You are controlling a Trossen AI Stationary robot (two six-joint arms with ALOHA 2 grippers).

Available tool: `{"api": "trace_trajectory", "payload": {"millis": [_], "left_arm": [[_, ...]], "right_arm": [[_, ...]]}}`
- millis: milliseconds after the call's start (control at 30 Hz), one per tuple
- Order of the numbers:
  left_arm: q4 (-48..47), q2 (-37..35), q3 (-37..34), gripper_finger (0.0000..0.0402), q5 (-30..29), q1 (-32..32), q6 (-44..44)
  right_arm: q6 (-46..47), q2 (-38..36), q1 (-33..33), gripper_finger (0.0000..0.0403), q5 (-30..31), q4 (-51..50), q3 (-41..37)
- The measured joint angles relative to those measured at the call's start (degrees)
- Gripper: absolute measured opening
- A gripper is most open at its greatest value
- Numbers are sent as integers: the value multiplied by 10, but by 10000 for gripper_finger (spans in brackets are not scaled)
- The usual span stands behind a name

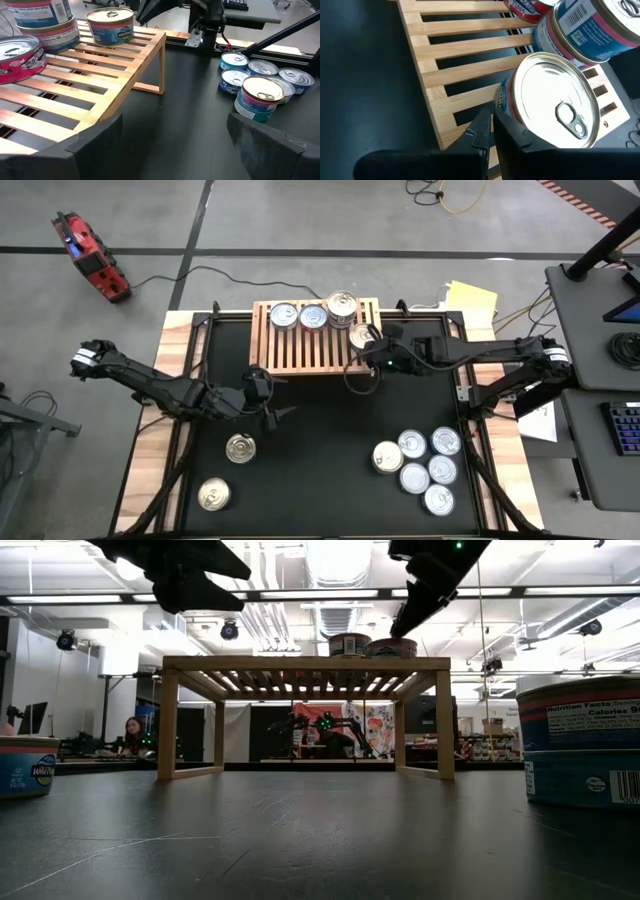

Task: Stack canned seafood by type on shelf
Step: Put the blue and pink tuna can on the shelf

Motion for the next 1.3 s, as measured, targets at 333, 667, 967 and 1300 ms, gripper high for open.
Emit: {"api": "trace_trajectory", "payload": {"millis": [333, 667, 967, 1300], "left_arm": [[-1, 0, 0, 334, 0, -6, -9], [-1, 0, 0, 334, 0, -6, -9], [-7, 0, 0, 334, 1, -6, -9], [-7, 0, 0, 334, 1, -6, -9]], "right_arm": [[-3, 0, -24, 12, 0, 14, -11], [-7, 1, -39, 12, 0, 29, -12], [-6, 1, -51, 12, 5, 30, -12], [-8, 1, -60, 12, 5, 30, -12]]}}
